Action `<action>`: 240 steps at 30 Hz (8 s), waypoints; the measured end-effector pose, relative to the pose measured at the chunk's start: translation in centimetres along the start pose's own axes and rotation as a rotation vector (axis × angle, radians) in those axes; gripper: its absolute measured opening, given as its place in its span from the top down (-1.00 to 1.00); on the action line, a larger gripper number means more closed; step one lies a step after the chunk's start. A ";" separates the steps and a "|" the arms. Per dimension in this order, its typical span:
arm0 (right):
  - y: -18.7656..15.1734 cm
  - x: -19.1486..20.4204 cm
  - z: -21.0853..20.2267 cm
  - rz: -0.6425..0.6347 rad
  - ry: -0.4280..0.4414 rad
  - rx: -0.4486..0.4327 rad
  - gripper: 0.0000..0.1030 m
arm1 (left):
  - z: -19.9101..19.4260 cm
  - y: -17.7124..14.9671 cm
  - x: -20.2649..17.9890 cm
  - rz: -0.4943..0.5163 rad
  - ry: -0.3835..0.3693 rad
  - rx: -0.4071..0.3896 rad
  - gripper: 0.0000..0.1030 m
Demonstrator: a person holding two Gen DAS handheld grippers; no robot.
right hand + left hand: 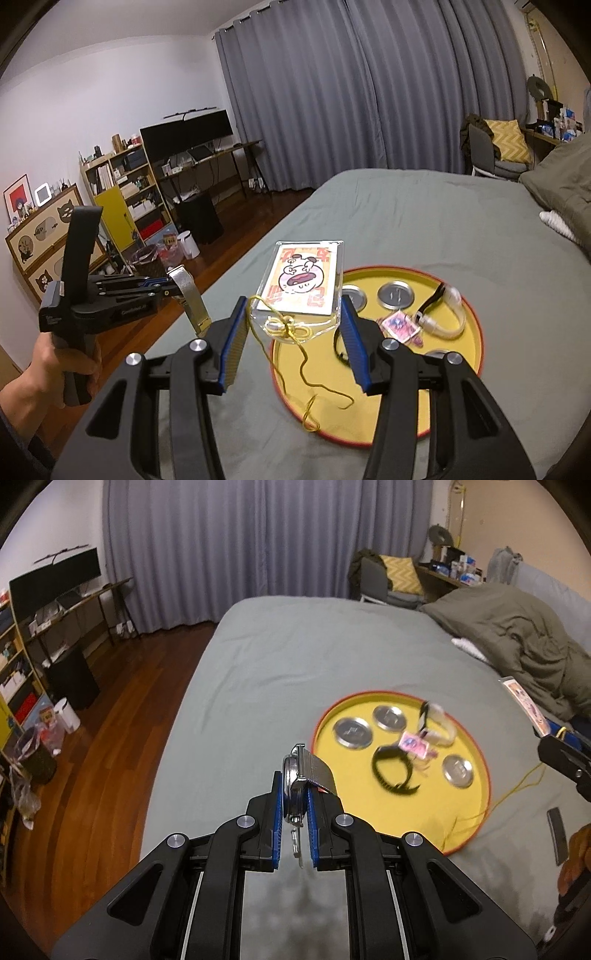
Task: Organize jewelry
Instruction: 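Lift the silver watch with the left tool while the right tool lifts the card badge, then carry both items over the red tray, lower them onto the lining and open both tools, then withdraw both open tools upward above the tray, then close the left tool on the black smartwatch band while the right tool grips the white watch band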
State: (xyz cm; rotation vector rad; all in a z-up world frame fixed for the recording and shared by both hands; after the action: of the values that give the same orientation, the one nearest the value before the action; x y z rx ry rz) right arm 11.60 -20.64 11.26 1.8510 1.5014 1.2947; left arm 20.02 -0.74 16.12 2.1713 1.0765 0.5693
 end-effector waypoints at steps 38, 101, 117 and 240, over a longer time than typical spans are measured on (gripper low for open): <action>-7.2 -8.9 7.6 0.055 -0.097 0.184 0.11 | 12.4 -1.3 -10.4 0.084 -0.152 0.178 0.79; -4.0 -8.8 7.0 -0.304 -0.048 0.672 -0.84 | 9.2 1.5 -12.7 0.347 -0.216 0.338 -0.89; 2.5 -9.5 3.6 -0.445 -0.021 0.803 -0.84 | 4.3 8.2 -12.7 0.345 -0.195 0.301 -0.89; -1.8 -21.4 21.3 -0.237 -0.099 0.800 0.73 | 24.5 2.6 -13.6 0.235 -0.228 0.449 0.68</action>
State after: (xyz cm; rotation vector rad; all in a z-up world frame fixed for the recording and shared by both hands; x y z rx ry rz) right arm 29.29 -35.09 -8.65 2.0282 2.3072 0.4960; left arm 28.81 -21.62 -0.53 2.6989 0.8932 0.1779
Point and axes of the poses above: each gripper's, at about its wrist camera, not at the fingertips, and z roughly the way its jaws point, x to its left, y to its top, the point moved 3 cm from there along z, roughly the way its jaws point, and after that the axes turned 8 degrees about z, right-handed, at the moved point
